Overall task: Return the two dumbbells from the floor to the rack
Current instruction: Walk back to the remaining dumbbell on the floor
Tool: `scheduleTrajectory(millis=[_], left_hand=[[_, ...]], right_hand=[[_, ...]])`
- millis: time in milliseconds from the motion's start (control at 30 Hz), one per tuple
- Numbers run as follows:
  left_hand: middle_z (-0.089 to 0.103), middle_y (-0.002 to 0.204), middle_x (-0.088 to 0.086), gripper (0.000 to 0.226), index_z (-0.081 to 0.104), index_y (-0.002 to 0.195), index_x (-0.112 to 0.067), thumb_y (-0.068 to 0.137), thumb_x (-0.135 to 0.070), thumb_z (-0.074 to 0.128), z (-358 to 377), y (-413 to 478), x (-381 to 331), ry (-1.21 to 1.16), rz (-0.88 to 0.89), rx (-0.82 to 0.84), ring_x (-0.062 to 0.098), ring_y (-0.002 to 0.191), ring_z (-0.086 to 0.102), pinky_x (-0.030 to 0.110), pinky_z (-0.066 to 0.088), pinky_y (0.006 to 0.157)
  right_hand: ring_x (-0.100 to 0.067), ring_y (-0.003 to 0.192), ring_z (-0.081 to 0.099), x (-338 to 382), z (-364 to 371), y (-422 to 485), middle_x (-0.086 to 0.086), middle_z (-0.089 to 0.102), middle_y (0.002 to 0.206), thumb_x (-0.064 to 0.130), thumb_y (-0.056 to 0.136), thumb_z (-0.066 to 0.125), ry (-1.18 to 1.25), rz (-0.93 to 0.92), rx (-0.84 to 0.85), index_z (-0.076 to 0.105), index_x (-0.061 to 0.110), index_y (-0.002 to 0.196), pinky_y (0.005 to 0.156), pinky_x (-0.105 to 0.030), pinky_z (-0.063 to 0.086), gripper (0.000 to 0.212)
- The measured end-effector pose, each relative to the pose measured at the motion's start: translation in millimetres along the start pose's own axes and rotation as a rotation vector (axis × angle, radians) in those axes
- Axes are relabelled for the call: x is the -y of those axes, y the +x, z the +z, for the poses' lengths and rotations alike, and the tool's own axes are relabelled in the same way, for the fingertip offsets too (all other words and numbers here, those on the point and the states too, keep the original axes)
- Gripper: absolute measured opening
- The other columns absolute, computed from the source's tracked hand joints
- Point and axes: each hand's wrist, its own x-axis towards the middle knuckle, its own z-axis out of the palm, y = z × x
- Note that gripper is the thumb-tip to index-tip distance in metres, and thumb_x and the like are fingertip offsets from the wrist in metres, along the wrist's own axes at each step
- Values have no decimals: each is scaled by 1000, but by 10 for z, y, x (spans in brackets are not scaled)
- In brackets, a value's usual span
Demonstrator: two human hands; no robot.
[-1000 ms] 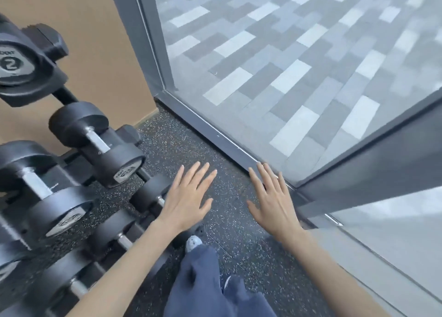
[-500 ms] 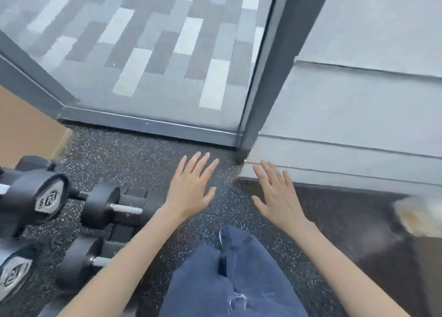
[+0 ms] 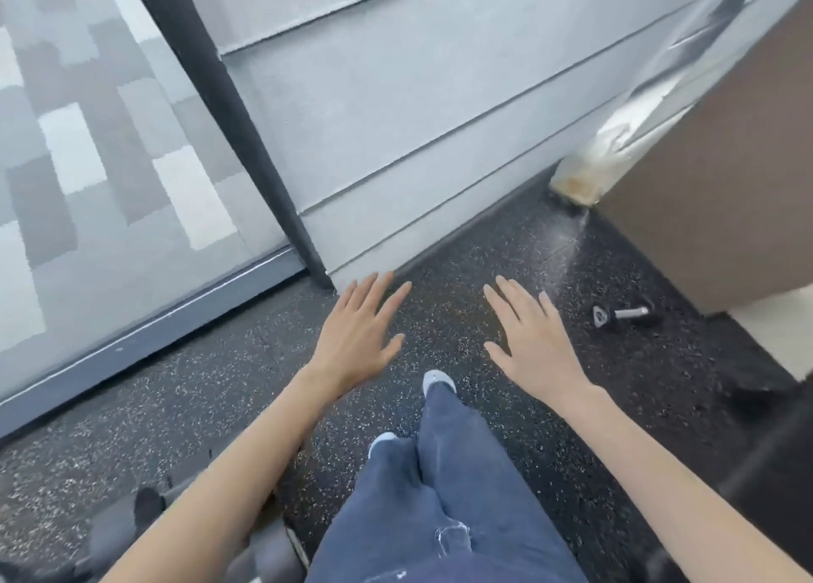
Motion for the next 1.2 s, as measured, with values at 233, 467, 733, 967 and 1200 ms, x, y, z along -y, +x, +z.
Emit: scheduleTrajectory(millis=[233, 467, 733, 967, 1200], left_hand=[[16, 156, 6, 70, 9, 148, -27, 91, -47, 44, 105, 447, -673, 40, 229, 47, 25, 143, 13, 41, 3, 117], [14, 157, 7, 70, 7, 149, -26, 92, -48, 41, 312, 985, -1579, 50, 338, 84, 26, 144, 11, 40, 0, 117], [16, 156, 7, 69, 10, 149, -25, 92, -46, 43, 481, 1796, -2817, 27, 413, 88, 26, 143, 13, 40, 0, 117], [22, 154, 10, 68, 18, 148, -22, 90, -46, 46, 661, 2344, -3579, 38, 482, 119, 29, 142, 18, 43, 7, 117], [27, 152, 11, 70, 23, 147, -21, 88, -47, 48, 743, 2934, -3814, 78, 534, 127, 29, 140, 23, 43, 7, 115]], right_hand=[[-28, 135, 33, -609, 24, -598, -13, 34, 148, 27, 78, 69, 9, 214, -31, 32, 10, 142, 109, -52, 28, 75], [-26, 133, 38, -1537, 56, -1093, -12, 39, 145, 29, 74, 73, -9, 346, 20, 36, 11, 140, 105, -51, 33, 77], [-28, 131, 41, -2873, -63, -1529, -15, 42, 142, 24, 74, 75, 11, 436, 45, 38, 9, 138, 105, -52, 32, 76], [-23, 138, 28, -3589, -28, -1717, -9, 30, 151, 29, 83, 65, 44, 459, 93, 28, 14, 144, 111, -48, 21, 73], [-20, 141, 21, -4061, 5, -1596, -7, 24, 153, 29, 85, 62, 91, 477, 102, 23, 17, 146, 113, -45, 16, 73]])
